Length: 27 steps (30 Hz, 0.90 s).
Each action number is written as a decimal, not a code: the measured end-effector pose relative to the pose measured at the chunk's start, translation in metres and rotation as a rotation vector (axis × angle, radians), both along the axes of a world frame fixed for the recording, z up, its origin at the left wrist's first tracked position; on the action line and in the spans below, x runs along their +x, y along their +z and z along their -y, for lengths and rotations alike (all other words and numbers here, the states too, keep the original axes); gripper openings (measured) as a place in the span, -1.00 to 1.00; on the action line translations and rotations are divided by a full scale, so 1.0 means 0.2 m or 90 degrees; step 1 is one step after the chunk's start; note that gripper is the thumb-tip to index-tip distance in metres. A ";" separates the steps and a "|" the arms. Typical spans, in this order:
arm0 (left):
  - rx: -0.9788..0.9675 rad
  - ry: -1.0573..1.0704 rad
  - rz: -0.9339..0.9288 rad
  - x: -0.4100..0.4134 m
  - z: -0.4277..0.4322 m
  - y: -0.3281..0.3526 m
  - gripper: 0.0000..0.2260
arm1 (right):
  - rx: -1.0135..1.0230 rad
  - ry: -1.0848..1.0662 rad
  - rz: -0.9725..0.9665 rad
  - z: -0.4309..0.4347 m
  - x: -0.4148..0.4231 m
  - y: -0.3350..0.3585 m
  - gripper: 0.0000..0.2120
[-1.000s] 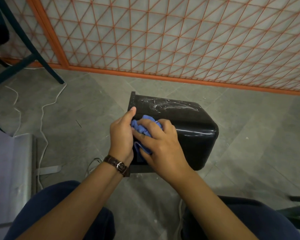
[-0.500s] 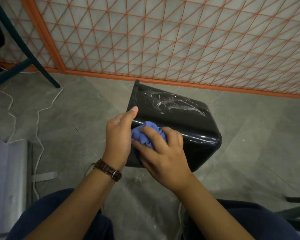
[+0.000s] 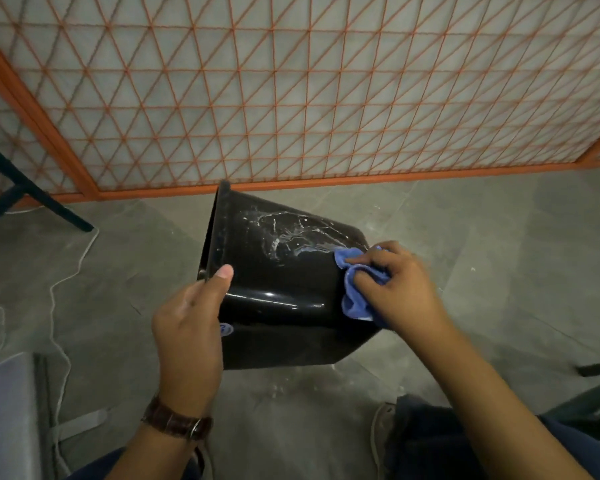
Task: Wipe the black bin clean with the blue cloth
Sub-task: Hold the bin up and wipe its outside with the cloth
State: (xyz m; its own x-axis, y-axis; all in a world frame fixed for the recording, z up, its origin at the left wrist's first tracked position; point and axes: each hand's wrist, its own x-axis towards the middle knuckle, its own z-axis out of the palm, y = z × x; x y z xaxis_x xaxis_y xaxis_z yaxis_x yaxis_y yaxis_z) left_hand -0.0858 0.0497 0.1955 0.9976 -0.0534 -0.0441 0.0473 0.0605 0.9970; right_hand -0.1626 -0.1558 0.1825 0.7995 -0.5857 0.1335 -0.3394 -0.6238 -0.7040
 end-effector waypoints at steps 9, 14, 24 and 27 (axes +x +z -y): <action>-0.031 -0.177 -0.017 0.06 -0.04 0.03 -0.73 | 0.297 -0.165 -0.084 0.13 0.03 0.00 -0.79; -0.054 -0.243 -0.152 0.12 -0.07 0.02 -0.62 | 0.346 -0.172 -0.065 0.13 0.01 0.01 -0.84; 0.044 -0.272 -0.228 0.18 -0.08 0.00 -0.58 | 0.255 -0.198 0.029 0.07 0.03 -0.03 -0.82; 0.055 -0.218 -0.135 0.14 -0.04 0.01 -0.65 | 0.144 -0.213 0.142 0.04 0.04 -0.03 -0.81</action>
